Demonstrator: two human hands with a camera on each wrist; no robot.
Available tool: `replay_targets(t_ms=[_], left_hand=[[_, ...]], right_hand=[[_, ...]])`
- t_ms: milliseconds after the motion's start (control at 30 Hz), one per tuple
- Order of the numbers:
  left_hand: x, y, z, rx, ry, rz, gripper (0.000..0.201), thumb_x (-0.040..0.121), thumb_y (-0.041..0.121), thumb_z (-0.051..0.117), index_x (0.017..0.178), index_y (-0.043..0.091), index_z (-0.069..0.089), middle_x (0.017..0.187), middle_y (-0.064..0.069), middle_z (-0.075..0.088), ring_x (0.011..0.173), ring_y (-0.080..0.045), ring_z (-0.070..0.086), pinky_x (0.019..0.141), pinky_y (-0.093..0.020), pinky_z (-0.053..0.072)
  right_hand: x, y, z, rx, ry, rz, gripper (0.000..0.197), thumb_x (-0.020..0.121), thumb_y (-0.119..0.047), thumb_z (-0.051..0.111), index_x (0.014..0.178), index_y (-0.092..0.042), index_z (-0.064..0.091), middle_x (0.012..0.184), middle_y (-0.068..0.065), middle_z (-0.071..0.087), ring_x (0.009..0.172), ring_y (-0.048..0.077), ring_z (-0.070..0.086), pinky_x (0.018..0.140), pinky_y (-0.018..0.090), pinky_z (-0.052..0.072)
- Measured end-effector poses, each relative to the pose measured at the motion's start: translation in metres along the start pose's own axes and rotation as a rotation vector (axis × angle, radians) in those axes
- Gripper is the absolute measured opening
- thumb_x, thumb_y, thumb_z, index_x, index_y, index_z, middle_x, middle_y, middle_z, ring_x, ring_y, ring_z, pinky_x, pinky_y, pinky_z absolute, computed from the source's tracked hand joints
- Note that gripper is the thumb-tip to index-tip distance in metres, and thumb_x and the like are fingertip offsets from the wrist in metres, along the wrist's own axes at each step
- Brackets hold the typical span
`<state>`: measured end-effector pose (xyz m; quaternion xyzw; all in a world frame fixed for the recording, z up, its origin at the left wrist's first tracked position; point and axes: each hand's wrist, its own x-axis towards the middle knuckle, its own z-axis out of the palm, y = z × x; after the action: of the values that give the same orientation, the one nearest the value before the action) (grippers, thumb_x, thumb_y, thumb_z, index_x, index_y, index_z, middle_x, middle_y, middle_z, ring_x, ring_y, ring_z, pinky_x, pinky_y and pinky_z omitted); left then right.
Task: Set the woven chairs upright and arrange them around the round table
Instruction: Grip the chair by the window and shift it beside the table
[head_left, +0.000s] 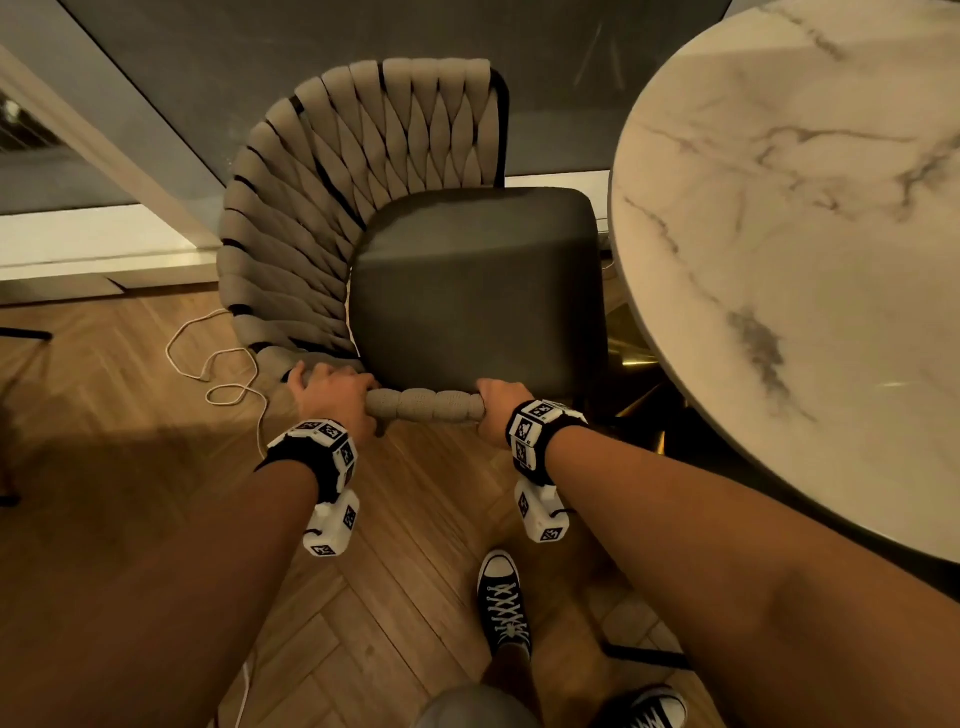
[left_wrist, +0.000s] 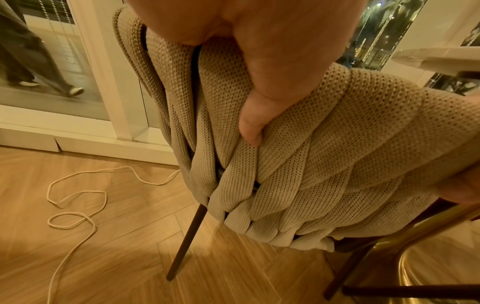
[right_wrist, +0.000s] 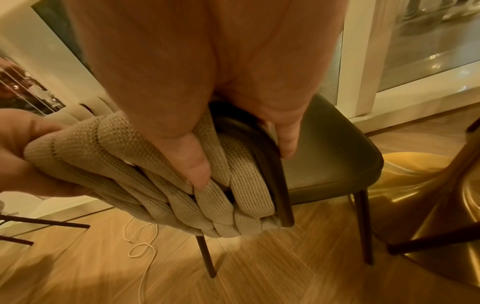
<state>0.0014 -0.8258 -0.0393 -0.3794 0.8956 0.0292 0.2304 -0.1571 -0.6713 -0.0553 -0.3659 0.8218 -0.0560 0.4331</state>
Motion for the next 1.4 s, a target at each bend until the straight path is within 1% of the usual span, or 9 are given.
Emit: replay_targets(t_ms=[100,267,533,700,800,900,1167,1333,1400], left_hand=[[0.0,0.001,-0.001,0.004,-0.005,-0.008,0.03,0.074,0.039,0.066,0.104,0.038,0.063,0.113,0.006,0.062,0.122,-0.025,0.045,0.117,-0.056,0.009],[0.0,-0.002,0.002,0.018,0.017,0.015,0.035,0.071,0.038,0.065,0.106,0.038,0.062,0.114,0.008,0.062,0.122,-0.023,0.046,0.116,-0.056,0.012],[0.003,-0.008,0.012,-0.023,0.081,0.049,0.032,0.067,0.039,0.065,0.098,0.035,0.064,0.107,0.009,0.064,0.116,-0.023,0.048,0.111,-0.054,0.013],[0.005,-0.016,0.021,-0.092,0.112,0.083,0.028,0.068,0.046,0.068,0.095,0.037,0.064,0.102,0.011,0.065,0.113,-0.023,0.05,0.111,-0.055,0.013],[0.004,-0.018,0.02,-0.112,0.119,0.091,0.028,0.069,0.041,0.067,0.096,0.036,0.064,0.103,0.01,0.065,0.114,-0.024,0.05,0.111,-0.054,0.012],[0.001,-0.021,0.017,-0.109,0.11,0.086,0.032,0.068,0.033,0.066,0.099,0.034,0.066,0.105,0.007,0.066,0.114,-0.026,0.05,0.112,-0.054,0.013],[-0.001,-0.028,0.018,-0.107,0.108,0.083,0.033,0.067,0.032,0.066,0.101,0.033,0.066,0.105,0.006,0.067,0.114,-0.027,0.051,0.114,-0.053,0.012],[-0.005,-0.027,0.016,-0.075,0.108,0.091,0.034,0.072,0.038,0.066,0.106,0.037,0.064,0.112,0.006,0.065,0.118,-0.025,0.05,0.115,-0.055,0.008],[-0.009,-0.025,0.012,-0.082,0.081,0.08,0.037,0.074,0.04,0.065,0.111,0.036,0.062,0.118,0.006,0.063,0.123,-0.024,0.048,0.116,-0.056,0.003]], right_hand=[[-0.007,0.004,0.002,0.04,0.041,-0.022,0.01,0.088,-0.011,0.059,0.097,-0.015,0.055,0.101,0.01,0.065,0.083,0.027,0.06,0.067,0.034,0.046],[-0.011,0.002,0.01,0.11,0.155,-0.009,0.01,0.083,-0.017,0.063,0.093,-0.017,0.058,0.092,0.009,0.067,0.081,0.03,0.065,0.072,0.043,0.059],[0.001,-0.011,0.019,0.142,0.174,0.082,0.017,0.078,-0.023,0.069,0.093,-0.022,0.06,0.098,0.008,0.068,0.092,0.032,0.066,0.082,0.046,0.059],[0.004,-0.013,0.023,0.133,0.191,0.135,0.016,0.079,-0.019,0.067,0.091,-0.027,0.06,0.101,0.006,0.067,0.103,0.033,0.061,0.098,0.055,0.047],[0.007,-0.015,0.027,0.111,0.195,0.158,0.019,0.082,-0.016,0.065,0.095,-0.029,0.061,0.107,0.007,0.066,0.111,0.034,0.056,0.102,0.056,0.042],[0.01,-0.018,0.032,0.099,0.157,0.156,0.021,0.084,-0.012,0.063,0.095,-0.03,0.059,0.109,0.008,0.066,0.111,0.034,0.055,0.102,0.056,0.043],[0.013,-0.018,0.04,0.084,0.185,0.103,0.024,0.08,-0.012,0.064,0.079,-0.03,0.048,0.097,0.007,0.066,0.099,0.034,0.06,0.092,0.054,0.051],[0.003,-0.017,0.027,0.106,0.122,0.036,0.023,0.079,-0.024,0.074,0.095,-0.02,0.057,0.098,0.008,0.067,0.09,0.031,0.065,0.08,0.046,0.059],[-0.009,-0.013,0.021,0.122,0.091,-0.005,0.026,0.083,-0.023,0.071,0.103,-0.018,0.056,0.102,0.009,0.066,0.092,0.03,0.065,0.082,0.046,0.058]])
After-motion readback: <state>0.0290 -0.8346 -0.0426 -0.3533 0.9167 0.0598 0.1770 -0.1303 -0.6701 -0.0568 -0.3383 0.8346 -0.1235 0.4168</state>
